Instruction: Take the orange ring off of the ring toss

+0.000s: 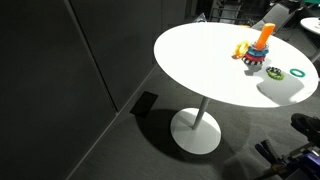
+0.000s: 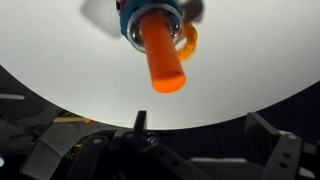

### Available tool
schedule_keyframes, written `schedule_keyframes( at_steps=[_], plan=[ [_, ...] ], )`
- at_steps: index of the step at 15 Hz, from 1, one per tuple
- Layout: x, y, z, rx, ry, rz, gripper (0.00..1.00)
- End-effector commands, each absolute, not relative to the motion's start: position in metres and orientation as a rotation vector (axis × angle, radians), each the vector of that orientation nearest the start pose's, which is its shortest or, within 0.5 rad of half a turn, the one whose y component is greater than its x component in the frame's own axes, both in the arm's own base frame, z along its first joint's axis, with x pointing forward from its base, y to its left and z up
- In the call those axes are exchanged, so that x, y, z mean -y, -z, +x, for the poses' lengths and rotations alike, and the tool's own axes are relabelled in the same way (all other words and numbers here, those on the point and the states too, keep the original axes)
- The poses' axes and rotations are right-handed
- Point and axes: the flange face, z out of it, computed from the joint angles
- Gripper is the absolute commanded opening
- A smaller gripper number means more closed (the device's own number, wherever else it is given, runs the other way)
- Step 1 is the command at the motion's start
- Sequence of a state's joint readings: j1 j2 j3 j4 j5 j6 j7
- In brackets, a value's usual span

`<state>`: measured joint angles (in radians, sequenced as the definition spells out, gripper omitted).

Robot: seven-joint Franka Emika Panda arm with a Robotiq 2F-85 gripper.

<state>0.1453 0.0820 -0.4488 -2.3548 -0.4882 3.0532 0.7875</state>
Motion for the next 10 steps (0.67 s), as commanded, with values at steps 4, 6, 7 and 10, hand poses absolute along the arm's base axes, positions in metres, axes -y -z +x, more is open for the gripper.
schedule_keyframes(
  at_steps=[4, 6, 7, 10],
  plan=[
    [0.119, -0.370, 0.525, -0.895, 0.970, -2.921, 1.00],
    [0.111, -0.366, 0.519, -0.865, 0.909, -2.934, 1.00],
    [0.105, -0.364, 0.515, -0.842, 0.862, -2.944, 1.00],
    [0.092, -0.366, 0.508, -0.751, 0.720, -2.962, 1.00]
  ],
)
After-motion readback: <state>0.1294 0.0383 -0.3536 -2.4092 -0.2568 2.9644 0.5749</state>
